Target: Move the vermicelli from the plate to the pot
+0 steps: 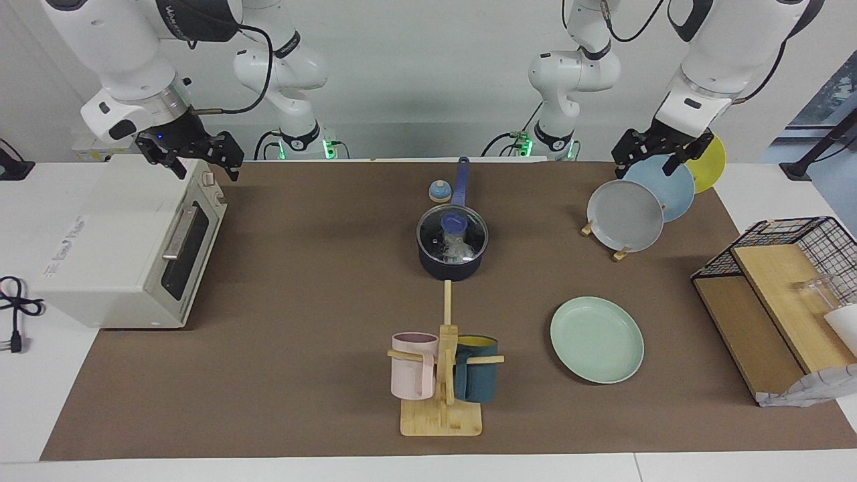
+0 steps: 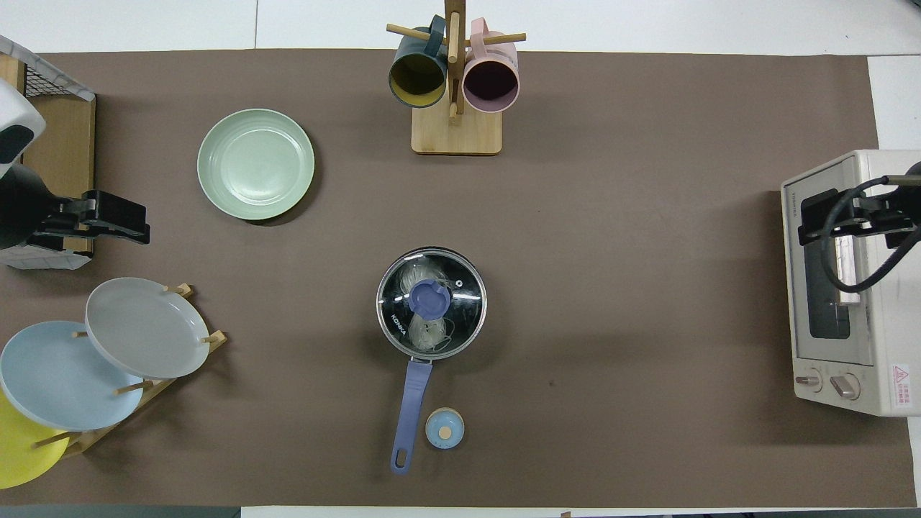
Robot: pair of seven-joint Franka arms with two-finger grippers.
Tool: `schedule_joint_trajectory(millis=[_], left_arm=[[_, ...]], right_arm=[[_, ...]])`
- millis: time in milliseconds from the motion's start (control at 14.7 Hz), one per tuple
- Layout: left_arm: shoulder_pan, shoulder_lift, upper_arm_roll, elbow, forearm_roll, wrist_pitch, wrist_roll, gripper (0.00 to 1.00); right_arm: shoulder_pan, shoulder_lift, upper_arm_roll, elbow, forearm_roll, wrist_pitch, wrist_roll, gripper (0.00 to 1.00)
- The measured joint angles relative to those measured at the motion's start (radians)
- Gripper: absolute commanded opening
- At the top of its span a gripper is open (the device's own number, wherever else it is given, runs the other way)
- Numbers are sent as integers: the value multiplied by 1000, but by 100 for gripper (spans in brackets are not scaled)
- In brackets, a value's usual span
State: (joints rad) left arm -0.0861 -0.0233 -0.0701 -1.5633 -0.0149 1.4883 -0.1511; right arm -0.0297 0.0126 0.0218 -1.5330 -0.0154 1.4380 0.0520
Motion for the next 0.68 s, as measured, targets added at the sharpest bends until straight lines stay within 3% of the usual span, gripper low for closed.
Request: schedule_joint_trajectory(millis=[681], left_arm=[[0, 0, 0, 0, 0, 0, 0, 100]], right_arm=[[-5, -7, 4, 1, 0, 0, -1, 100]])
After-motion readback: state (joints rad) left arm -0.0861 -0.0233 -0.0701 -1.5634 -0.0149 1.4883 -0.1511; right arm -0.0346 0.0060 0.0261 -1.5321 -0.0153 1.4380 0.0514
